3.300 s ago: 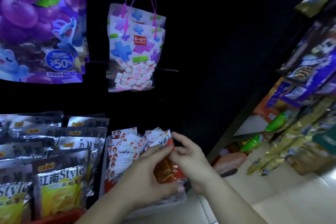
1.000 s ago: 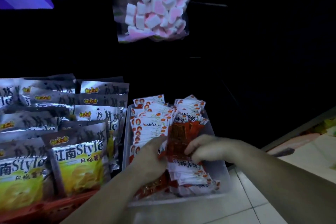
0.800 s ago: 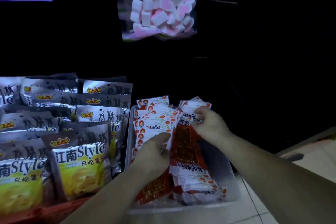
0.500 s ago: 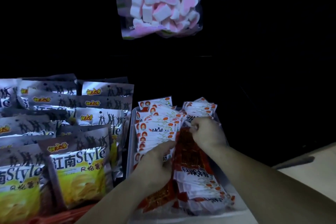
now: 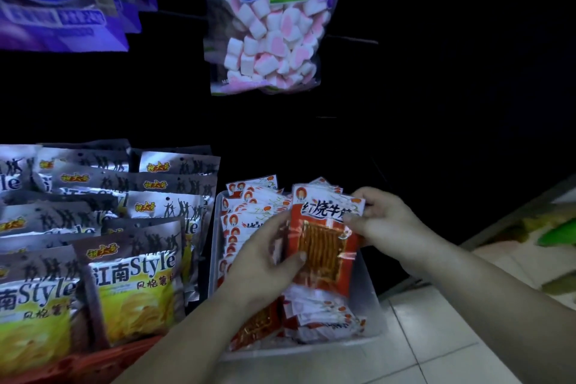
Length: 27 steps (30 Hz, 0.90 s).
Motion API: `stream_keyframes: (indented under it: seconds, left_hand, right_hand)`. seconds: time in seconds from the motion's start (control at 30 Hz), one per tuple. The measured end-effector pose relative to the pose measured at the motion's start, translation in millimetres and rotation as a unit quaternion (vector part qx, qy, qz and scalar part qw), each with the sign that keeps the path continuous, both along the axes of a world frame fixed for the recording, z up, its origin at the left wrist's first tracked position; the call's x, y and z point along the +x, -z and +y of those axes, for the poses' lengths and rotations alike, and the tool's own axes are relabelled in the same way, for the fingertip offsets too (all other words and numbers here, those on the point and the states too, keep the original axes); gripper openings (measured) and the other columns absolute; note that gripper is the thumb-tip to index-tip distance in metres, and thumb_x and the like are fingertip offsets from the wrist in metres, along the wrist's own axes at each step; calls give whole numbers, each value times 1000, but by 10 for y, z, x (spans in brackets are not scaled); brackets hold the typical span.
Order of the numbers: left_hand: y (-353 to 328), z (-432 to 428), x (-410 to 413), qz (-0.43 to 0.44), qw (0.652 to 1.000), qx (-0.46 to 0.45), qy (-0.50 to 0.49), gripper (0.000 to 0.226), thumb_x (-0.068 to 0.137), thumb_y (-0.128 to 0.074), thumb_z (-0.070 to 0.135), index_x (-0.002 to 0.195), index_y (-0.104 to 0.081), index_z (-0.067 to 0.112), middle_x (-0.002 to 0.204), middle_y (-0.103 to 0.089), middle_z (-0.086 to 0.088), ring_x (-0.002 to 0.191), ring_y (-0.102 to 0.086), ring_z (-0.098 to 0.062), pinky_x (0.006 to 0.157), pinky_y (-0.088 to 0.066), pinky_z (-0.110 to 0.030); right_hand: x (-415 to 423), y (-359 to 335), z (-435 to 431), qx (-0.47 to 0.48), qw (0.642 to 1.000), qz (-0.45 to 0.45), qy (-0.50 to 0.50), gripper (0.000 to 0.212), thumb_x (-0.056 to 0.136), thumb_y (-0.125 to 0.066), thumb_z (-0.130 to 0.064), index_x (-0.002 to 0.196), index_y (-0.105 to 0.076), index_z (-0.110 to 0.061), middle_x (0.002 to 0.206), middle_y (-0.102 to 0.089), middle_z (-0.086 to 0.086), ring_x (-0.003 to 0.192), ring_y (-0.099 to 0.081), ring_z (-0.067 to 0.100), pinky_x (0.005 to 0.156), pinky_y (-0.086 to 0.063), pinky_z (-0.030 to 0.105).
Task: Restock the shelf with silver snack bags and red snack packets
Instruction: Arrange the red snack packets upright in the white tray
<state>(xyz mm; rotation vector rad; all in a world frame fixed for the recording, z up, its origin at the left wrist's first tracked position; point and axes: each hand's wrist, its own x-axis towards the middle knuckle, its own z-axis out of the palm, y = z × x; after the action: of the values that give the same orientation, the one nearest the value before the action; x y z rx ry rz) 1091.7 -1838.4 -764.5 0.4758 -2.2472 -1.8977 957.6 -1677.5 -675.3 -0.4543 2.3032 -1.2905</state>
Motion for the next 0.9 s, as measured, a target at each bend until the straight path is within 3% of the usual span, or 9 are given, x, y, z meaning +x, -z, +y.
stream_keyframes:
  seconds: [0.07,0.2,0.3,0.4,0.47,0.53,0.6,0.8,0.9]
  left_hand:
    - [-196,95,44,28,998,51,-4,73,95,-69,5,148,-38,45,105,-68,15,97,-64,11,76,-50,-6]
    - [-555,225,169,80,989,107,-59,72,97,-64,0,153,-37,39,84,-59,-9,72,-57,-12,63,-45,-13]
    - [-791,251,265,109,986,107,-71,60,99,-59,-1,146,-44,34,72,-59,14,69,-58,0,61,-44,-9]
    - [-963,283,393,97,991,71,-51,51,101,-58,2,140,-50,33,72,-62,20,67,-60,4,60,-46,-8]
    - [-991,321,471,77,995,30,-64,51,99,-63,9,140,-50,36,85,-63,26,77,-61,8,65,-50,-10]
    - [-1042,354,558,76,986,-102,-103,56,96,-69,22,145,-46,38,111,-49,39,104,-55,9,85,-53,-16]
    - [-1119,428,597,122,976,-149,-101,53,96,-69,29,143,-49,44,121,-41,42,114,-52,6,88,-49,-17]
    - [-1252,607,581,112,984,112,-81,48,99,-66,24,144,-53,33,119,-71,13,107,-67,1,94,-59,-31]
    - [-1256,483,556,113,979,154,-72,45,101,-58,3,138,-55,28,117,-74,9,106,-71,-10,90,-59,-30]
  right_hand:
    - [156,-166,62,-43,999,0,33,11,98,-67,-12,105,-67,-20,88,-78,6,78,-76,18,71,-62,39]
    - [489,-422,133,-89,990,-18,104,48,93,-75,-14,130,-60,-40,96,-77,8,84,-77,24,76,-63,51]
    - [778,-574,158,-84,993,-38,79,77,88,-74,3,136,-50,-53,97,-78,5,92,-77,22,86,-61,54]
    - [985,-685,189,-90,990,-20,102,83,88,-72,9,136,-48,-53,96,-78,4,90,-77,22,86,-61,53]
    - [1049,-689,230,-92,987,8,132,75,88,-72,8,135,-52,-48,91,-76,3,88,-76,21,84,-62,50]
    - [1096,-664,251,-93,986,25,134,55,90,-71,5,122,-65,-40,90,-75,3,86,-76,19,80,-62,45]
    - [1133,-639,237,-98,989,34,107,42,92,-67,7,108,-75,-31,94,-76,5,88,-75,20,81,-62,41]
    - [1183,-781,206,-184,972,-139,-44,49,92,-46,18,120,-72,-13,109,-77,14,100,-75,27,78,-62,34]
    - [1097,-752,263,-173,981,-86,11,50,95,-50,13,125,-70,-22,119,-74,6,99,-74,18,76,-60,31]
